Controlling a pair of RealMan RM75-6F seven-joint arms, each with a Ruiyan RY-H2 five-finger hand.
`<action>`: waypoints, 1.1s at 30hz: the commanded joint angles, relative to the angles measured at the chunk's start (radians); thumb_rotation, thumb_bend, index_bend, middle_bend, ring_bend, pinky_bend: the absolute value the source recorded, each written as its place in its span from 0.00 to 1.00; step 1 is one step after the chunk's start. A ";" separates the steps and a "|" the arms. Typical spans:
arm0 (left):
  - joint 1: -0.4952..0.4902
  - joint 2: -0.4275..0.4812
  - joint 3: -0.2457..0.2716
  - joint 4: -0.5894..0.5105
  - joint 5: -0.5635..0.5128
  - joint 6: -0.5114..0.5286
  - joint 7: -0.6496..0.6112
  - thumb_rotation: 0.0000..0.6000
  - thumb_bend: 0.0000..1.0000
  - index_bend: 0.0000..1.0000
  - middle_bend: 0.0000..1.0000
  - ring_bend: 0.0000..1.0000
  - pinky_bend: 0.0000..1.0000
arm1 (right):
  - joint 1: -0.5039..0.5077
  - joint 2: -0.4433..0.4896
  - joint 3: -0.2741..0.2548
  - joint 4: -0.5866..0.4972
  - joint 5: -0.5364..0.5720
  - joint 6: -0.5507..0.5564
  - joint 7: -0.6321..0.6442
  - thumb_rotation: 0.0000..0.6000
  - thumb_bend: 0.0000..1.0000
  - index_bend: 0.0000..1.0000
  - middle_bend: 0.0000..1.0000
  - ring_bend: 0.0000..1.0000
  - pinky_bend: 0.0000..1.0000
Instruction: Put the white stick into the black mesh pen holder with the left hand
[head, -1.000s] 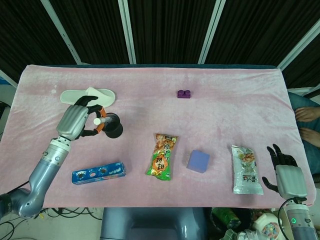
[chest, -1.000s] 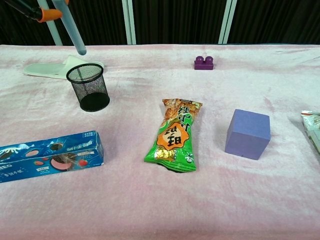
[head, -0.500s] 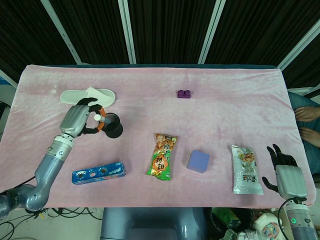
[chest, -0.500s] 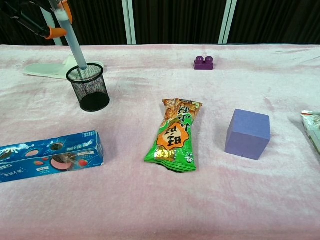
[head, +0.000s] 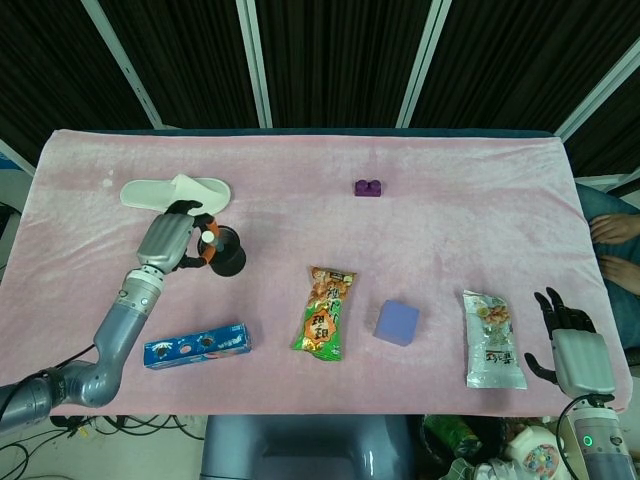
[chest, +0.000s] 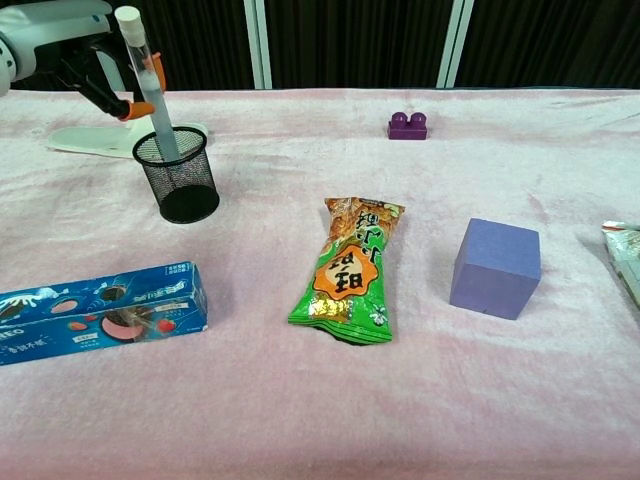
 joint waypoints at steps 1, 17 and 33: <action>-0.012 -0.017 0.003 0.016 -0.016 0.000 0.025 1.00 0.40 0.65 0.56 0.14 0.12 | 0.000 0.000 0.000 0.000 0.000 0.000 0.000 1.00 0.18 0.03 0.03 0.19 0.16; -0.048 -0.066 0.038 0.059 -0.067 0.014 0.172 1.00 0.40 0.65 0.56 0.14 0.11 | 0.001 0.002 0.000 -0.001 0.003 -0.004 0.000 1.00 0.18 0.03 0.03 0.19 0.16; -0.060 -0.107 0.048 0.124 -0.083 0.012 0.214 1.00 0.40 0.60 0.53 0.14 0.11 | 0.001 0.001 0.000 -0.001 0.003 -0.003 -0.001 1.00 0.18 0.03 0.03 0.19 0.16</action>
